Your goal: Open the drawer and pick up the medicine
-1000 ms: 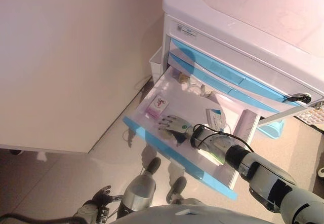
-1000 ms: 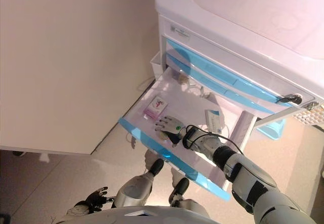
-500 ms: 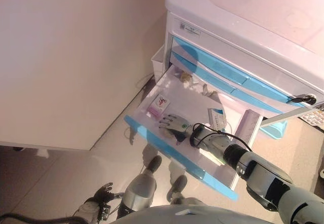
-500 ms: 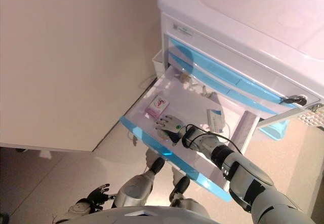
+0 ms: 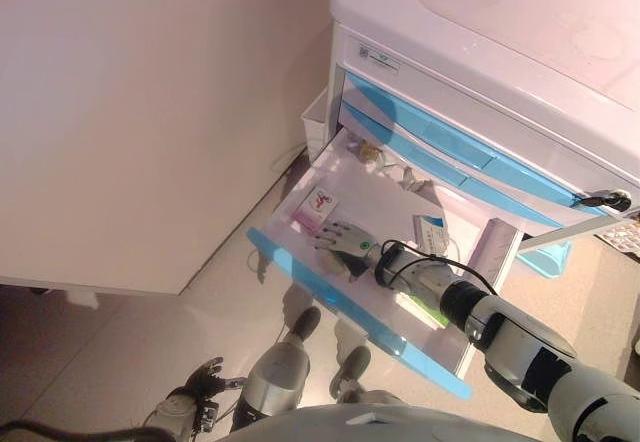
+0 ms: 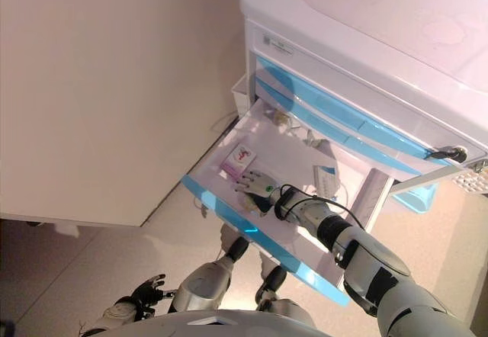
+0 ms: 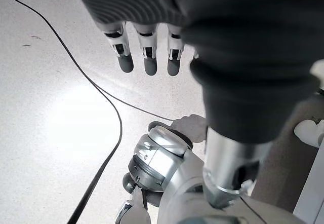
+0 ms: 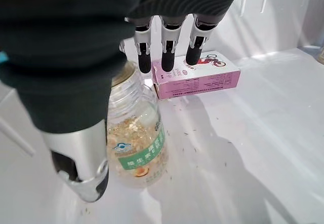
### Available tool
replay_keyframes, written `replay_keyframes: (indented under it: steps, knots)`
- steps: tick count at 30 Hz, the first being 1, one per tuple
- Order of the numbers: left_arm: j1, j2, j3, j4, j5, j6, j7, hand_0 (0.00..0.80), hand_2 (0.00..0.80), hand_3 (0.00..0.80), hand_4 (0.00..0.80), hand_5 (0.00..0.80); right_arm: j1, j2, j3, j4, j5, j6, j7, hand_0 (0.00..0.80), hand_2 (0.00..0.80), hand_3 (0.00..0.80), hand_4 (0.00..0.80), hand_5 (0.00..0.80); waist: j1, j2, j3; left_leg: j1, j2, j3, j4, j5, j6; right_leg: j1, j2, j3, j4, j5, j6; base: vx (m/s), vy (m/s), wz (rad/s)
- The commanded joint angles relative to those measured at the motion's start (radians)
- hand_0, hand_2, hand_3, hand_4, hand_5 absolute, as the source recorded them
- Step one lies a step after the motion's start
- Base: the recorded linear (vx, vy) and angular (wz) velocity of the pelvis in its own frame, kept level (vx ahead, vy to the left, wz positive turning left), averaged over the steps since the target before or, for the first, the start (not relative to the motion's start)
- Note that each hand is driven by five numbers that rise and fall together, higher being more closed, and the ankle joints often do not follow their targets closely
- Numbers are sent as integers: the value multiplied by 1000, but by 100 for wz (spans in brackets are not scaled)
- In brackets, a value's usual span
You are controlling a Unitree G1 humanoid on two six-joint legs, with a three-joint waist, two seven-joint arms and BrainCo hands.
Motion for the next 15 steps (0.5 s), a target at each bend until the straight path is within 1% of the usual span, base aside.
replay_keyframes:
  steps: [1, 2, 3, 4, 5, 6, 8, 10, 12, 13, 14, 15]
  knots:
    - [-13, 26, -42, 34, -15, -22, -7, 0, 0, 0, 0, 0, -44, 22, 6, -23, 0, 5, -38, 0, 0, 0, 0, 0, 12, -7, 16, 15, -57, 13, -34, -45, 42, 16, -7, 20, 103, -57, 43, 0, 0, 0]
    - [-12, 27, -42, 34, -15, -22, -7, 0, 0, 0, 0, 0, -43, 23, 5, -21, -5, 6, -40, 60, 60, 60, 60, 60, 13, -7, 16, 15, -57, 13, -34, -45, 42, 16, -7, 20, 102, -57, 43, 0, 0, 0]
    - [-12, 27, -42, 34, -15, -22, -7, 0, 0, 0, 0, 0, -44, 23, 5, -21, -5, 6, -40, 60, 60, 60, 60, 60, 13, -7, 16, 15, -57, 13, -34, -45, 42, 16, -7, 20, 102, -57, 43, 0, 0, 0]
    - [-12, 28, -42, 34, -15, -23, -7, 0, 0, 0, 0, 0, -46, 24, 7, -16, -1, 6, -39, 144, 144, 144, 144, 144, 13, -8, 16, 14, -57, 14, -35, -44, 42, 15, -7, 20, 102, -56, 43, 0, 0, 0]
    - [-13, 28, -41, 35, -15, -23, -6, 0, 0, 0, 0, 0, -47, 23, 6, -15, -4, 2, -44, 411, 411, 411, 411, 411, 13, -8, 17, 14, -57, 15, -35, -44, 42, 15, -7, 20, 102, -56, 43, 0, 0, 0]
    - [-14, 28, -41, 34, -15, -21, -6, 0, 0, 0, 0, 0, -48, 24, 6, -15, -4, 1, -42, 455, 455, 455, 455, 455, 13, -9, 17, 13, -57, 15, -35, -44, 42, 15, -7, 20, 102, -55, 44, 0, 0, 0]
    - [-16, 28, -41, 34, -15, -19, -5, 0, 0, 0, 0, 0, -49, 24, 6, -18, -6, 0, -38, 467, 467, 467, 467, 467, 12, -10, 18, 12, -57, 16, -35, -43, 43, 13, -7, 21, 101, -54, 44, 0, 0, 0]
    - [-16, 29, -41, 35, -18, -21, -5, 0, 0, 0, 0, 0, -50, 26, 9, -16, -4, 0, -38, 518, 518, 518, 518, 518, 12, -10, 19, 12, -57, 17, -35, -43, 43, 12, -8, 21, 103, -54, 45, 0, 0, 0]
    - [-18, 29, -41, 35, -21, -21, -5, 0, 0, 0, 0, 0, -50, 25, 10, -17, -4, -2, -36, 536, 536, 536, 536, 536, 11, -10, 21, 11, -57, 17, -35, -43, 43, 10, -8, 22, 103, -54, 44, 0, 0, 0]
    - [-19, 29, -42, 35, -22, -21, -5, 0, 0, 0, 0, 0, -52, 26, 11, -20, -2, -1, -34, 612, 612, 612, 612, 612, 11, -10, 22, 11, -57, 18, -35, -42, 44, 10, -8, 22, 103, -53, 44, 0, 0, 0]
    - [-19, 29, -42, 34, -24, -20, -6, 0, 0, 0, 0, 0, -54, 25, 11, -22, 0, 0, -31, 627, 627, 627, 627, 627, 11, -10, 22, 10, -57, 18, -35, -42, 44, 9, -8, 22, 103, -53, 45, 0, 0, 0]
    - [-18, 29, -41, 34, -25, -21, -6, 0, 0, 0, 0, 0, -53, 24, 10, -25, -1, 0, -30, 618, 618, 618, 618, 618, 11, -10, 23, 10, -57, 18, -35, -42, 44, 9, -8, 22, 103, -53, 45, 0, 0, 0]
